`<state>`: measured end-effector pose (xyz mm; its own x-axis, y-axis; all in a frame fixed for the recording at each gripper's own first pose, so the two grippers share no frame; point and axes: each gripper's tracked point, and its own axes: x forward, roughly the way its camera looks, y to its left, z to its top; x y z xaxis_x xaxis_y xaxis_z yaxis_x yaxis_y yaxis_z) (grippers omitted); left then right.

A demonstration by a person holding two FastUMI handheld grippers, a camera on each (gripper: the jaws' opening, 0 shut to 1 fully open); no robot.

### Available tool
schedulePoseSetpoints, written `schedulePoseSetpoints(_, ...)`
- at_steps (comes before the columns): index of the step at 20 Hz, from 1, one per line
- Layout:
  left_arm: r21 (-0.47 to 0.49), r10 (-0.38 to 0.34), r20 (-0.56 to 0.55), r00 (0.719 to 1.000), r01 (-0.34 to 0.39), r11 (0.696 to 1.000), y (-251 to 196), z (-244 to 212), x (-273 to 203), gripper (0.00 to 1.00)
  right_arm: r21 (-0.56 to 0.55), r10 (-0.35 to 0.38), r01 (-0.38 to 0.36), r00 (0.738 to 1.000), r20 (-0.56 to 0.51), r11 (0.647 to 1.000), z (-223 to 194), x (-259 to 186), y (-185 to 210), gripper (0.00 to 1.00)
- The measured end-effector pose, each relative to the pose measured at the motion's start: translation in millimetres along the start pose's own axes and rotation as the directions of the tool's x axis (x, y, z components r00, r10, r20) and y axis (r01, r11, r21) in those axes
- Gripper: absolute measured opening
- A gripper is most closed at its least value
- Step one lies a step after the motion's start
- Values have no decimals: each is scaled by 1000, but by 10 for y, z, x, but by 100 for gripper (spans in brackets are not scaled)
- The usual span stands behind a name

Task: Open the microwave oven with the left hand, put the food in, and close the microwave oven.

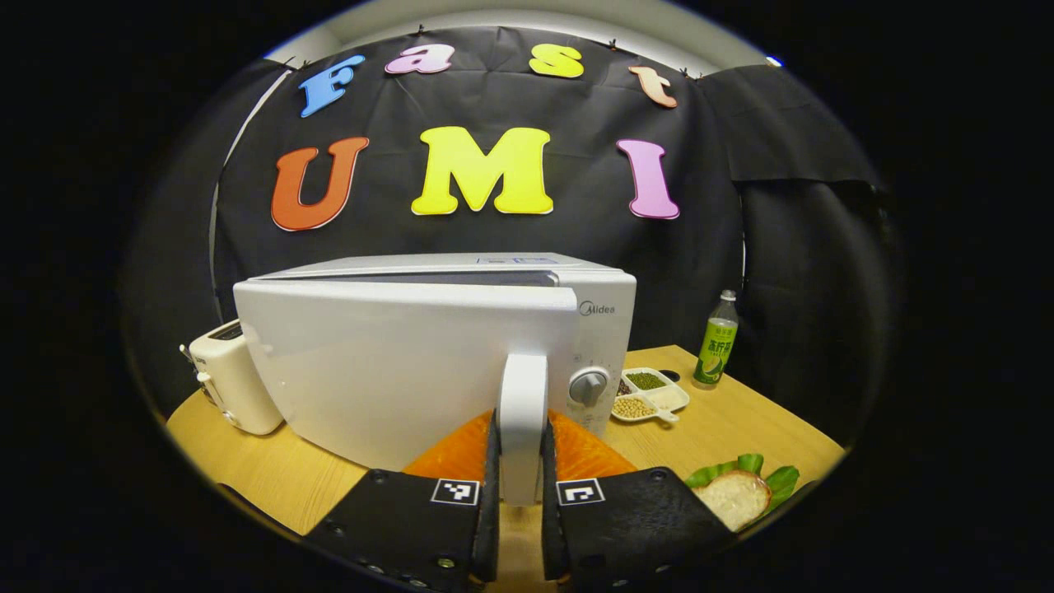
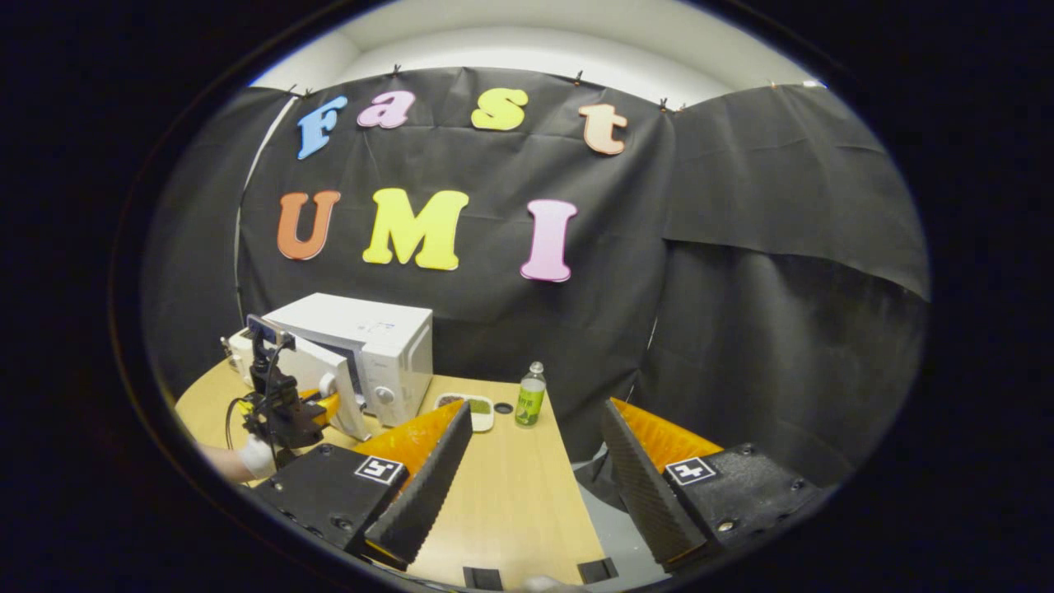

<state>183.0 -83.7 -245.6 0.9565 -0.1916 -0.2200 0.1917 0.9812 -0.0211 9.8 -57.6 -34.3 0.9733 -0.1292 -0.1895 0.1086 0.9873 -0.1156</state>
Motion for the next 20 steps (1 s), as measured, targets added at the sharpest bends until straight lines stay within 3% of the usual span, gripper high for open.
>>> schedulePoseSetpoints(1,14,21,-23,1000,-20,1000,89,-76,-22,25,-2,8,-8,1000,-5,1000,-26,24,27,94)
schedulePoseSetpoints(2,11,38,-54,998,-37,999,187,-162,-79,42,-8,17,-18,1000,-10,1000,-38,34,63,100)
schedulePoseSetpoints(3,-14,44,-76,996,-45,999,251,-227,-145,56,-4,27,-27,1000,-13,1000,-47,25,93,100)
schedulePoseSetpoints(4,-35,45,-76,996,-48,998,304,-223,-186,77,3,40,-40,999,-7,999,-24,13,136,95)
schedulePoseSetpoints(5,-55,31,-78,996,-36,998,313,-215,-254,82,3,49,-49,999,-3,999,-17,6,171,95)
schedulePoseSetpoints(6,-59,29,-86,996,-34,998,324,-222,-307,98,0,55,-55,998,-4,998,-20,0,207,95)
schedulePoseSetpoints(7,-56,33,-92,995,-39,998,340,-225,-380,99,0,65,-65,998,0,998,-27,-18,248,94)
schedulePoseSetpoints(8,-50,41,-86,995,-45,998,376,-206,-438,98,-3,77,-77,997,1,997,-29,-37,304,100)
schedulePoseSetpoints(10,-50,52,-78,996,-56,997,440,-184,-555,98,-9,98,-98,995,0,995,-46,-65,385,100)
schedulePoseSetpoints(11,-53,56,-76,996,-60,997,471,-186,-621,98,-8,111,-111,994,-1,994,-54,-79,444,95)
schedulePoseSetpoints(18,-40,134,-99,986,-139,989,949,-256,-1317,98,6,201,-201,979,-23,979,-212,-160,831,95)
schedulePoseSetpoints(19,-34,154,-102,983,-158,987,1037,-278,-1426,98,9,214,-213,977,-27,977,-250,-170,882,100)
schedulePoseSetpoints(20,-28,172,-106,979,-176,984,1131,-299,-1534,98,13,226,-226,974,-33,974,-282,-177,939,95)
